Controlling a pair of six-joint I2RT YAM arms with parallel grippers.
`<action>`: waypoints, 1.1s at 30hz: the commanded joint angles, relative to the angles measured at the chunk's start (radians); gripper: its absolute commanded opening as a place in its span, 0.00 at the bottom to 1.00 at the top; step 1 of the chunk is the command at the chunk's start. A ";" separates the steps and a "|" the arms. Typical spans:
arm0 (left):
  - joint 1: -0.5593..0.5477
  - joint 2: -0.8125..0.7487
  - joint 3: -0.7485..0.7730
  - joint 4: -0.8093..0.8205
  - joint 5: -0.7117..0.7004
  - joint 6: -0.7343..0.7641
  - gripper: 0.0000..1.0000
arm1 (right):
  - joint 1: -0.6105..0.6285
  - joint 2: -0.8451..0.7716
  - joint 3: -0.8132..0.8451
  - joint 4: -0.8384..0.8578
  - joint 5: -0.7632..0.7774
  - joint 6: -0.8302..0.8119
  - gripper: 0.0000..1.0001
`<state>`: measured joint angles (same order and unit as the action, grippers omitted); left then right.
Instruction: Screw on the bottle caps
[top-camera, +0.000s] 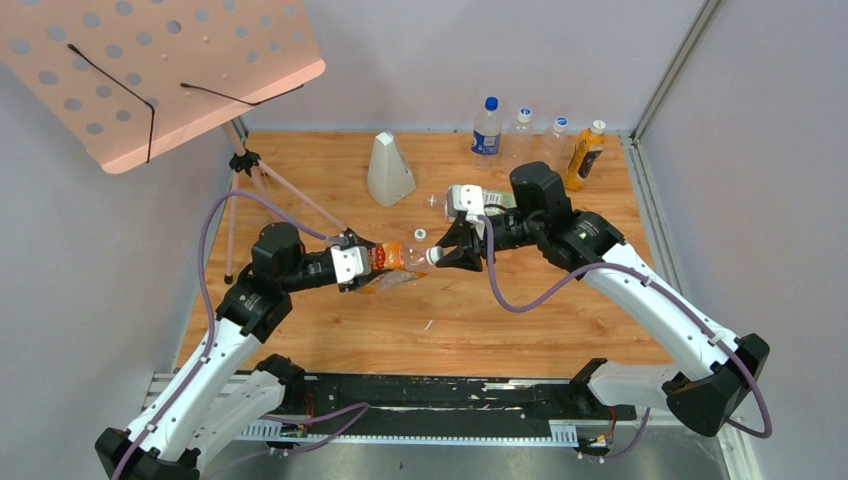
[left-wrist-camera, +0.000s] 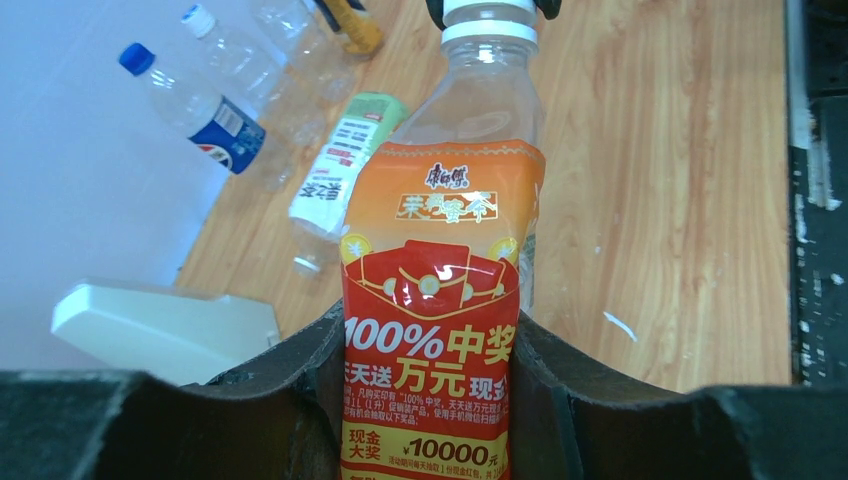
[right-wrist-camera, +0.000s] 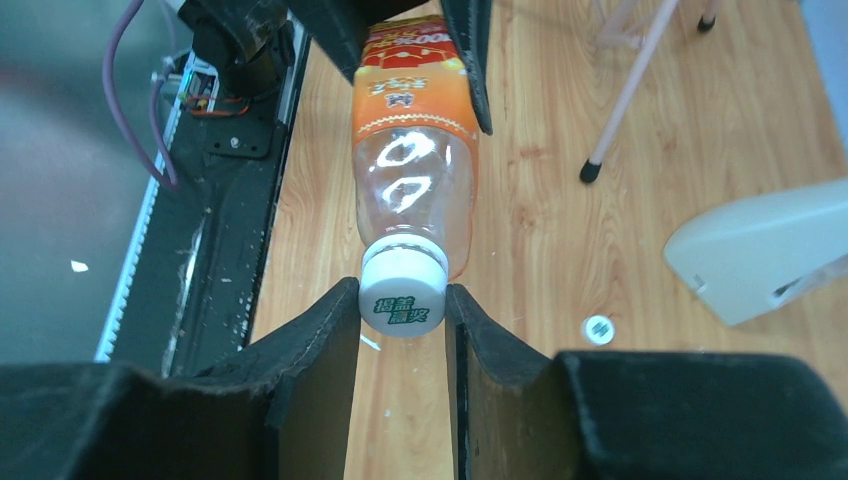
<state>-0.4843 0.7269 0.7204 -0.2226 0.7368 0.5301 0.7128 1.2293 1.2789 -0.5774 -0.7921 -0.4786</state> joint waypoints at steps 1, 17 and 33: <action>-0.041 -0.027 -0.012 0.341 -0.042 0.005 0.00 | 0.039 0.040 0.010 0.135 0.007 0.297 0.15; -0.062 -0.043 -0.135 0.509 -0.161 0.027 0.00 | 0.037 0.068 -0.017 0.208 0.322 0.960 0.17; -0.138 -0.046 -0.238 0.545 -0.223 0.233 0.00 | 0.022 0.130 -0.093 0.250 0.280 1.507 0.21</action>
<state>-0.5461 0.6765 0.4709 0.1535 0.4225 0.6701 0.6884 1.3262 1.2278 -0.4118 -0.4107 0.7937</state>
